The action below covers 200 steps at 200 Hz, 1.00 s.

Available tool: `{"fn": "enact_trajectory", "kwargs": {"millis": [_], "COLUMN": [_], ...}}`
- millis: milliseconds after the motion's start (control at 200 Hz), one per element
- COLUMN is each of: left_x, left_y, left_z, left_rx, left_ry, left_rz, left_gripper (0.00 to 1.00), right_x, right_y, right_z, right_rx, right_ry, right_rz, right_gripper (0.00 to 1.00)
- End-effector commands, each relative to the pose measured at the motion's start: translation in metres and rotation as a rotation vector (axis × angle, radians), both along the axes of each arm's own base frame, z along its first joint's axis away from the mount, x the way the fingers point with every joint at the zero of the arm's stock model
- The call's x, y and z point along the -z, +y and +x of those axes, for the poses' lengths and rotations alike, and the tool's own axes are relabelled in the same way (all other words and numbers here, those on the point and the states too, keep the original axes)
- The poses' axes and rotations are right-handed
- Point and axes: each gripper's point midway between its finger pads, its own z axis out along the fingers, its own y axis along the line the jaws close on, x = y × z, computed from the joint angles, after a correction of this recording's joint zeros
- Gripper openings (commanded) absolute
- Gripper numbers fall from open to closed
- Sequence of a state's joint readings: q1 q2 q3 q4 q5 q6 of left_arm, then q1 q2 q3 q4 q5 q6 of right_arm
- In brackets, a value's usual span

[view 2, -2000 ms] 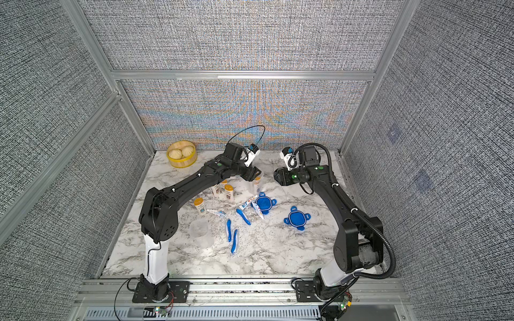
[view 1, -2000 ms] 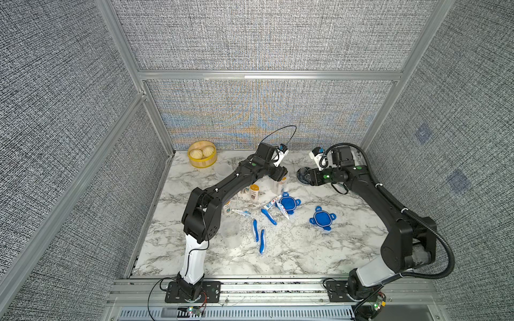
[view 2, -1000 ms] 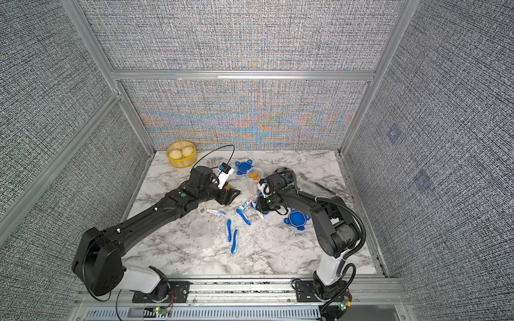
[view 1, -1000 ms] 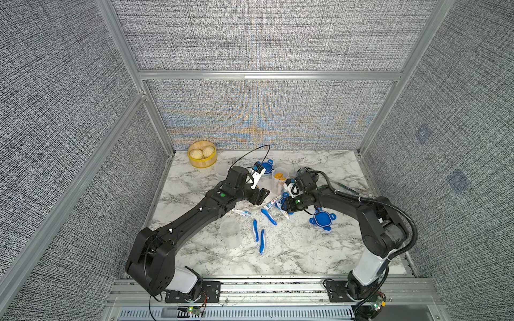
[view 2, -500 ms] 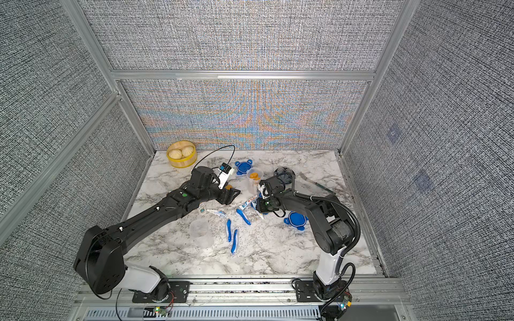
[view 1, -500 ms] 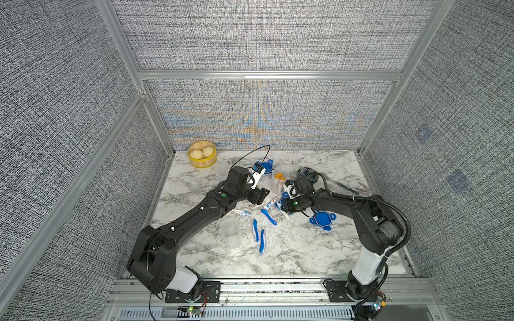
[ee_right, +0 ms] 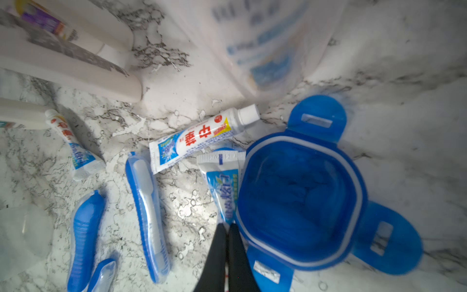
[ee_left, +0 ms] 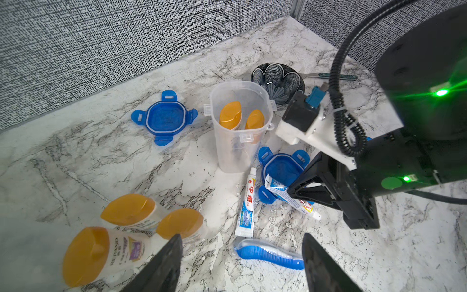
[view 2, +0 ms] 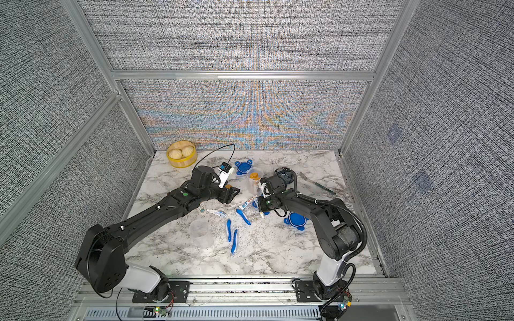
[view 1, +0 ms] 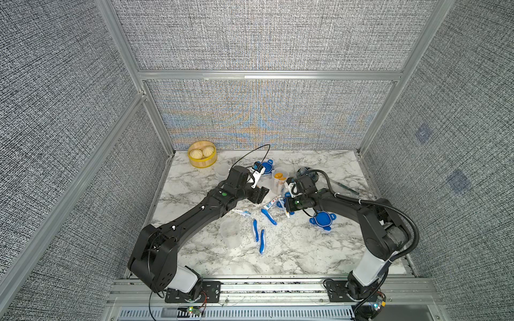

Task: Pack away toiletry kits
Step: Pick up the toiletry item from the center of the board.

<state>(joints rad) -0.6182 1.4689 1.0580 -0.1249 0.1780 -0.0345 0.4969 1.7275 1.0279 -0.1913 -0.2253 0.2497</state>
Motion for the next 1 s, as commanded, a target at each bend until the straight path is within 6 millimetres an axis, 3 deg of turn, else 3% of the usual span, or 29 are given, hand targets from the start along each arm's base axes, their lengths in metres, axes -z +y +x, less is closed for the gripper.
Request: {"fn": "enact_trajectory", "kwargs": {"millis": [0,100,290,430,545,580,605,751,996], "left_x": [-0.009,-0.011,-0.025,-0.029,-0.032,-0.034,-0.033,-0.033,-0.035], "left_y": [0.000,0.004,0.005,0.006,0.006,0.006,0.007,0.008,0.008], "left_z": [0.007,0.010,0.016,0.019,0.019,0.019,0.018,0.018,0.017], "left_rx": [-0.014,-0.035,-0.048,-0.048,-0.049,-0.051,-0.053,-0.063,-0.060], "left_ry": [-0.034,-0.045,-0.072,-0.073,-0.073,-0.077,-0.077,-0.079,-0.081], "left_rz": [-0.009,0.007,-0.027,-0.046,-0.062,-0.068,-0.070,-0.075,-0.083], "left_gripper": [0.73,0.73,0.73,0.73,0.73,0.73,0.73,0.73,0.73], "right_x": [-0.016,-0.037,-0.117,-0.166,-0.199,-0.197,-0.212,-0.219,-0.195], "right_y": [-0.001,-0.007,-0.027,-0.029,-0.015,-0.010,-0.006,0.005,0.002], "right_z": [-0.004,-0.013,-0.011,0.010,0.034,0.040,0.048,0.079,0.104], "right_rx": [-0.049,-0.061,-0.052,-0.079,-0.123,-0.137,-0.143,-0.165,-0.197], "right_ry": [-0.061,-0.144,-0.450,-0.605,-0.714,-0.715,-0.753,-0.774,-0.765], "right_rz": [0.001,0.031,0.060,0.148,0.202,0.210,0.226,0.261,0.283], "right_gripper": [0.03,0.04,0.03,0.02,0.00,0.00,0.00,0.00,0.00]}}
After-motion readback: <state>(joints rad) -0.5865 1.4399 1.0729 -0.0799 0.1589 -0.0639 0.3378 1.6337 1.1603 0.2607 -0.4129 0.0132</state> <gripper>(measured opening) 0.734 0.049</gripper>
